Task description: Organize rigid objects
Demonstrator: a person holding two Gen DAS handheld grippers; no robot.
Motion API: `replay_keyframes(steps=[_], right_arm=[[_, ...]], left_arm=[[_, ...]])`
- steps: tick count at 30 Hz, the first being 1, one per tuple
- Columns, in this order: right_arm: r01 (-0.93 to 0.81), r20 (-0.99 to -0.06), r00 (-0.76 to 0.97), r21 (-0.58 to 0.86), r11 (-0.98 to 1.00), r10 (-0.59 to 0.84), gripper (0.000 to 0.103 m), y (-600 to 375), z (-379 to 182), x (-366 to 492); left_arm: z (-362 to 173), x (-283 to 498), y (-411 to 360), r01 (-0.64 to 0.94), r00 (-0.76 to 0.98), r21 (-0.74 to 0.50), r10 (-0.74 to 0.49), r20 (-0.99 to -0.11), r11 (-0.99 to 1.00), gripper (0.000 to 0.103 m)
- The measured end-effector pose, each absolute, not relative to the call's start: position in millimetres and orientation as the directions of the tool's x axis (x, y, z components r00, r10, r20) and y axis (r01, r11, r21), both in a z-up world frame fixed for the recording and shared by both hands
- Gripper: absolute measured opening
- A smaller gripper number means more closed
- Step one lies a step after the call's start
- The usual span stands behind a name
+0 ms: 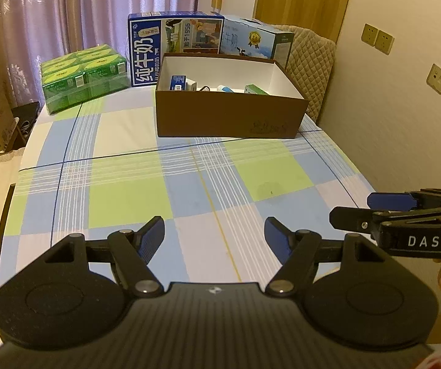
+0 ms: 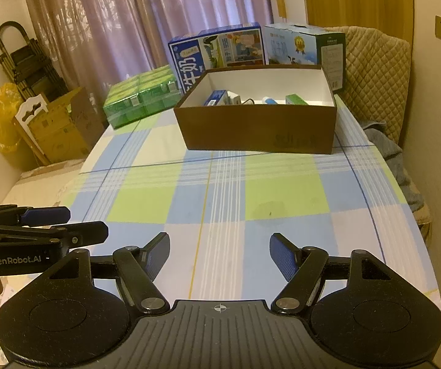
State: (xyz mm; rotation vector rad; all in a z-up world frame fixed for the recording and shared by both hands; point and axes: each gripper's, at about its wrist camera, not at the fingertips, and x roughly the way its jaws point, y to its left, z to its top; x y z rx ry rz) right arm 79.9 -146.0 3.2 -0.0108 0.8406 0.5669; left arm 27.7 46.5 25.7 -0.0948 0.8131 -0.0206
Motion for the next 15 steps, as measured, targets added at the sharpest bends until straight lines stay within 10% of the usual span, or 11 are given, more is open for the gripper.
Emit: replay_keyframes(steps=[15], right_arm=[[-0.470,-0.724,0.520,0.201,0.859,0.454,0.069,-151.2,-0.3,85.0]], left_arm=[[20.6,36.4,40.1,-0.012,0.671,-0.105,-0.070,-0.738,0.994,0.069]])
